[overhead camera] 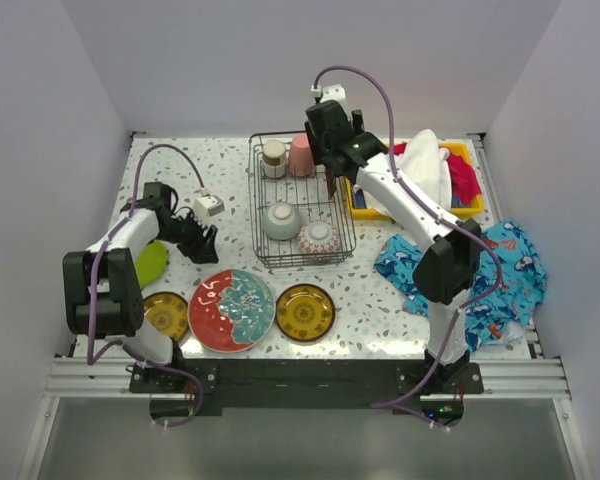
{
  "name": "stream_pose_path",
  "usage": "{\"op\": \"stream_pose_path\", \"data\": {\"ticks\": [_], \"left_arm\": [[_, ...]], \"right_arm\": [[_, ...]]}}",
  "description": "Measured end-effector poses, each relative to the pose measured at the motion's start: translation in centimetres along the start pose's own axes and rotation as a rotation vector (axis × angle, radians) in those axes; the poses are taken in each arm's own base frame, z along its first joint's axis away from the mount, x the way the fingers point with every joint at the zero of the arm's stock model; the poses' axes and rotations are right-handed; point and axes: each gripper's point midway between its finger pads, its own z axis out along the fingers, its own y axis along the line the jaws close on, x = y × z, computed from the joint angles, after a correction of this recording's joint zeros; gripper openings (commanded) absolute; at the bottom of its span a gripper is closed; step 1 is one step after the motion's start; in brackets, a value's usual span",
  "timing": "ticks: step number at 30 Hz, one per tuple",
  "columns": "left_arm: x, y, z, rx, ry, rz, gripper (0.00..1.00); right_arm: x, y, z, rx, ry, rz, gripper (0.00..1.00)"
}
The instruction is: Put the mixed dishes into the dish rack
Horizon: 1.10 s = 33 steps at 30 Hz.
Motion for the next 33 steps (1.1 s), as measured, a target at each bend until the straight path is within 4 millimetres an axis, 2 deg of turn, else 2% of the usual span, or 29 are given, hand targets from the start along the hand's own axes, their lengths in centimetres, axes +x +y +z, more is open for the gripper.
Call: {"op": "stream_pose_path", "data": {"ticks": [2,9,12,19,21,22,24,25,31,33], "left_arm": [[0.6,-0.2,0.3,0.022,0.024,0.010,0.56],[2.9,-1.7,0.5,0.118,0.105,0.030,0.53],[3.8,-2.5,0.4,0.159,0.134,0.039,0.48],[5.6,-3.8,0.6,0.255,0.188,0.057,0.24],[6.1,-3.8,0.9,0.278,0.201,0.059,0.18],[6.2,-3.9,1.1,0.291,0.198,0.050,0.11],[6.0,-4.1,1.2,0.315,0.192,0.027,0.02],[6.0,-4.3,1.3,0.331,0.189,0.011,0.00],[5.6,-5.5,0.6,0.378,0.189,-0.042,0.00],[5.2,-5.7,-0.2,0.366,0.177,-0.028,0.00]], "right_arm": [[0.1,0.3,-0.6,-0.044,0.004,0.001,0.84],[2.3,3.8,-0.9,-0.342,0.091,-0.044,0.82],[2.7,4.5,-1.1,-0.449,0.117,-0.046,0.82],[3.4,6.4,-2.5,-0.670,0.147,-0.083,0.80],[3.6,7.5,-3.4,-0.756,0.149,-0.102,0.80],[3.8,8.1,-3.9,-0.801,0.149,-0.110,0.80],[4.1,9.5,-4.8,-0.902,0.155,-0.121,0.79],[4.4,10.1,-5.0,-0.942,0.161,-0.126,0.79],[7.6,14.9,-7.0,-1.260,0.214,-0.166,0.79],[8.8,16.3,-8.0,-1.351,0.220,-0.202,0.80]]}}
